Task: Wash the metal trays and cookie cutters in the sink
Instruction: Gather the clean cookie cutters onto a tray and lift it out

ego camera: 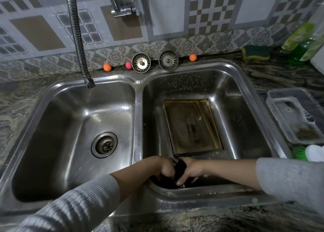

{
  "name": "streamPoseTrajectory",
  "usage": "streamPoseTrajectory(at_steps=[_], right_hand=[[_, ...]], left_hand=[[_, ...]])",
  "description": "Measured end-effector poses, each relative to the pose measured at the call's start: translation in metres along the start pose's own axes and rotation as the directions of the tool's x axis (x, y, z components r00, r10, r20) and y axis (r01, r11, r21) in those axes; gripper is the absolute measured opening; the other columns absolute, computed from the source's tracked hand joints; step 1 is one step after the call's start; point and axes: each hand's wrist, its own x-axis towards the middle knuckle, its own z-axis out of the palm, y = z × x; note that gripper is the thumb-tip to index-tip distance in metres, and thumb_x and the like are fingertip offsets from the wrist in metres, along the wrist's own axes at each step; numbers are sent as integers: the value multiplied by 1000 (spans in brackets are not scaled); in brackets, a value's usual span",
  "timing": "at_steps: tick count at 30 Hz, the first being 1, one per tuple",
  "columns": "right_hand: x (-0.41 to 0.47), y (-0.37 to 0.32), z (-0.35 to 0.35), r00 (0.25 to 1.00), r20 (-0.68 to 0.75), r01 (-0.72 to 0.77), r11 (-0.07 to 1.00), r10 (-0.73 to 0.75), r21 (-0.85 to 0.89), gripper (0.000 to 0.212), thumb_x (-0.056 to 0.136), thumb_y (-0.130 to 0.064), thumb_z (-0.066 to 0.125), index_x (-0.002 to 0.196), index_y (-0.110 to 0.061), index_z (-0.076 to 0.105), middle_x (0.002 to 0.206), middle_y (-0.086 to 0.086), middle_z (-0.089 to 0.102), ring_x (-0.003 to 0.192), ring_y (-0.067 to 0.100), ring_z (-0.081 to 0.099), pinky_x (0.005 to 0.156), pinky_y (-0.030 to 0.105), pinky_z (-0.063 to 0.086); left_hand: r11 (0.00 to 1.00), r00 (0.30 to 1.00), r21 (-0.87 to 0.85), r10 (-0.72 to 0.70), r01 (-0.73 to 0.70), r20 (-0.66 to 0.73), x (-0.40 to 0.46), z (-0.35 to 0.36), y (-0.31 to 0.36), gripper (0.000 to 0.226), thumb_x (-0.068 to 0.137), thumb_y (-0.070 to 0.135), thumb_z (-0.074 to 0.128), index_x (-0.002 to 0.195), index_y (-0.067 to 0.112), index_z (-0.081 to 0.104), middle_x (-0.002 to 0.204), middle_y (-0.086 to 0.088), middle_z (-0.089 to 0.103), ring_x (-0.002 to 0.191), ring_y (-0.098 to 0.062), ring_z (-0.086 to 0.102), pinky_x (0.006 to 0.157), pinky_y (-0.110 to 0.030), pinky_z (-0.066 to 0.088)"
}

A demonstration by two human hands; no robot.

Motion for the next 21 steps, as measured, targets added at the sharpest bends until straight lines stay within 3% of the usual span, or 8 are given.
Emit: streamPoseTrajectory(at_steps=[4, 7, 11, 13, 16, 19, 21], right_hand=[[-6, -3, 3, 999, -12, 31, 999, -31, 9, 116, 60, -25, 89, 151, -21, 17, 150, 3, 38, 132, 22, 41, 103, 36, 44], [-20, -8, 8, 999, -26, 27, 996, -25, 79, 107, 68, -15, 85, 151, -23, 18, 144, 0, 44, 126, 19, 45, 84, 28, 48], [-48, -17, 2, 995, 29, 96, 987, -100, 131, 66, 74, -3, 78, 128, -25, 47, 108, -11, 60, 99, 4, 56, 70, 16, 51], [-59, -21, -3, 991, 26, 129, 982, -134, 139, 61, 71, -2, 80, 124, -20, 54, 105, -11, 64, 96, 2, 60, 73, 15, 52], [-70, -31, -17, 984, -40, 180, 974, -176, 139, 66, 64, -3, 85, 122, -17, 56, 114, -2, 66, 109, 10, 61, 98, 28, 49], [-77, -40, -42, 967, -122, 240, 963, -225, 124, 67, 63, 0, 84, 121, -19, 56, 115, 2, 67, 109, 14, 62, 97, 34, 51], [-78, -45, -59, 946, -188, 289, 949, -264, 123, 63, 64, 4, 81, 116, -23, 55, 115, 5, 66, 109, 18, 62, 95, 38, 52]], left_hand=[[999, 999, 4, 48, -48, -4, -8, 4, 3, 46, 91, 5, 54, 135, 2, 40, 128, -20, 52, 109, -30, 55, 91, -36, 46], [982, 988, 151, 126, -112, -89, -15, 9, 5, 49, 87, 13, 63, 132, 2, 46, 121, -15, 57, 109, -30, 58, 92, -33, 48], [964, 968, 213, 194, -158, -161, -25, 10, 2, 50, 80, 21, 70, 125, 6, 53, 114, -11, 63, 100, -26, 63, 93, -38, 53], [960, 961, 239, 196, -148, -193, -33, 5, 0, 61, 77, 30, 70, 130, 9, 47, 116, -8, 63, 100, -24, 63, 93, -36, 52], [968, 929, 139, 241, -209, -281, -53, -5, 5, 70, 71, 37, 74, 129, 14, 42, 116, -3, 61, 99, -18, 61, 92, -33, 51], [944, 866, 58, 320, -324, -385, -68, -19, 19, 72, 72, 31, 77, 129, 17, 36, 118, -4, 60, 104, -18, 60, 92, -33, 51], [914, 822, 35, 379, -404, -424, -68, -32, 30, 85, 73, 30, 78, 139, 20, 25, 126, -5, 56, 111, -19, 57, 98, -35, 48]])
